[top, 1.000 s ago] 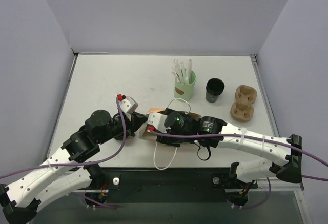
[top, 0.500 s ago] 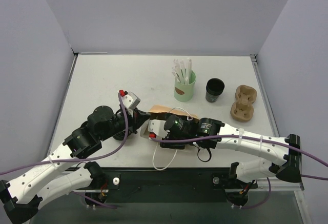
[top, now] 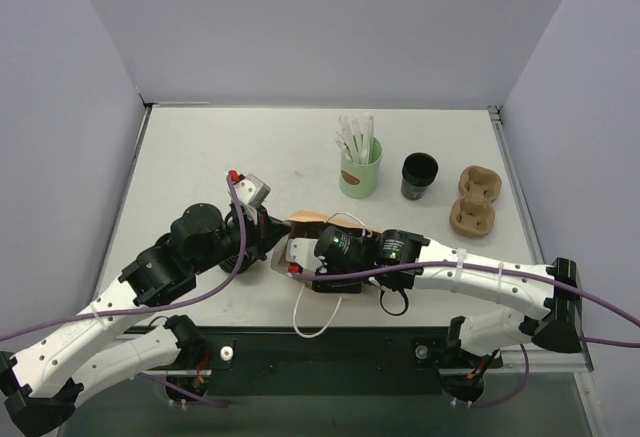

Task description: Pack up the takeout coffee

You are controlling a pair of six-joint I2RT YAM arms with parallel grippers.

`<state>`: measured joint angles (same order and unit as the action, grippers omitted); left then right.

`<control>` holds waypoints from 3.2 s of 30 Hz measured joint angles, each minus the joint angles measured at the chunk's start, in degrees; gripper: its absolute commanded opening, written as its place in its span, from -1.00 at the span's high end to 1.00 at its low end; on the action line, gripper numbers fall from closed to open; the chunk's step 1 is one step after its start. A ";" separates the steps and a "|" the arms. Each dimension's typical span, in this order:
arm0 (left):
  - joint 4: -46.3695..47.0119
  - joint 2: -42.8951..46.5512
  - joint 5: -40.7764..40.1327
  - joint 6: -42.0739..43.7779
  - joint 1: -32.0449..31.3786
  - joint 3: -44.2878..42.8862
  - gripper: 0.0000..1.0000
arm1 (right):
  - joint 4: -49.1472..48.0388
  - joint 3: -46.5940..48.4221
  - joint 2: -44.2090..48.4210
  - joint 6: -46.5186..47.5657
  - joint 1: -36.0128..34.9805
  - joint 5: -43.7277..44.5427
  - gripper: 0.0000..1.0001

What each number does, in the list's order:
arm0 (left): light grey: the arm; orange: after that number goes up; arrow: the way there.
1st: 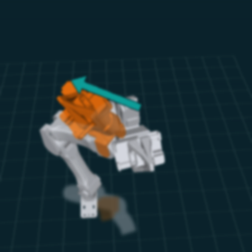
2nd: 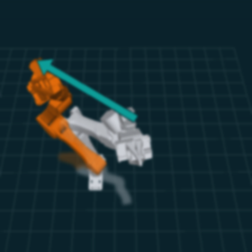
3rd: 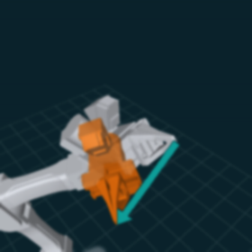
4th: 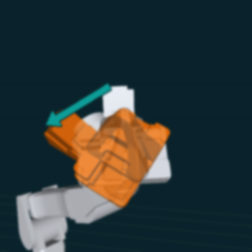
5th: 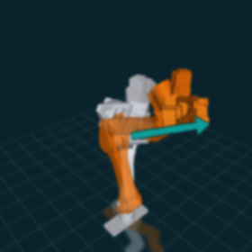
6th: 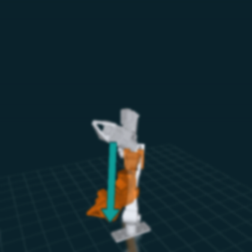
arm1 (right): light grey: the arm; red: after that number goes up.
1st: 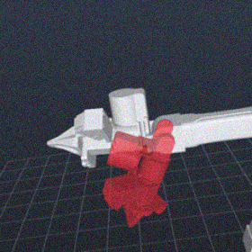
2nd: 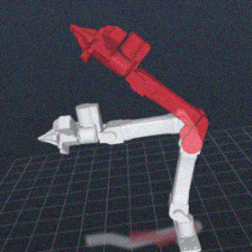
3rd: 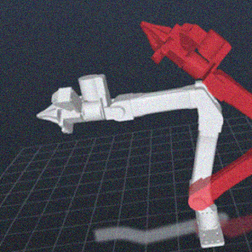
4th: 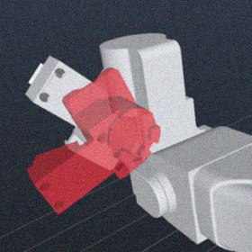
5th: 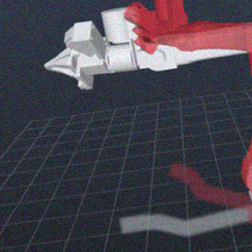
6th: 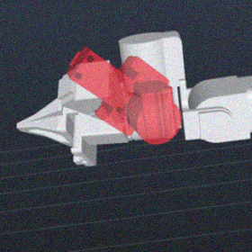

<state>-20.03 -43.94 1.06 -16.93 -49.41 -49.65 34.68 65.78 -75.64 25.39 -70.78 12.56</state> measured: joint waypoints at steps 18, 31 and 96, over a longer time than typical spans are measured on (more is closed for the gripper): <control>3.30 4.24 -1.05 -2.21 -0.04 3.30 1.00 | -1.92 -5.18 0.87 -1.20 0.42 6.10 0.22; 11.80 3.82 -3.76 -1.25 -0.04 9.44 1.00 | -14.34 -10.47 2.01 3.65 6.80 6.60 0.24; 15.47 6.84 -1.27 -1.33 0.00 15.10 1.00 | -36.65 -16.48 -6.73 7.56 10.34 13.62 0.05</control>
<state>-4.56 -37.10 -0.21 -18.26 -49.41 -34.54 -1.98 49.30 -82.37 32.95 -60.45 26.17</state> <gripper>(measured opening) 0.023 0.692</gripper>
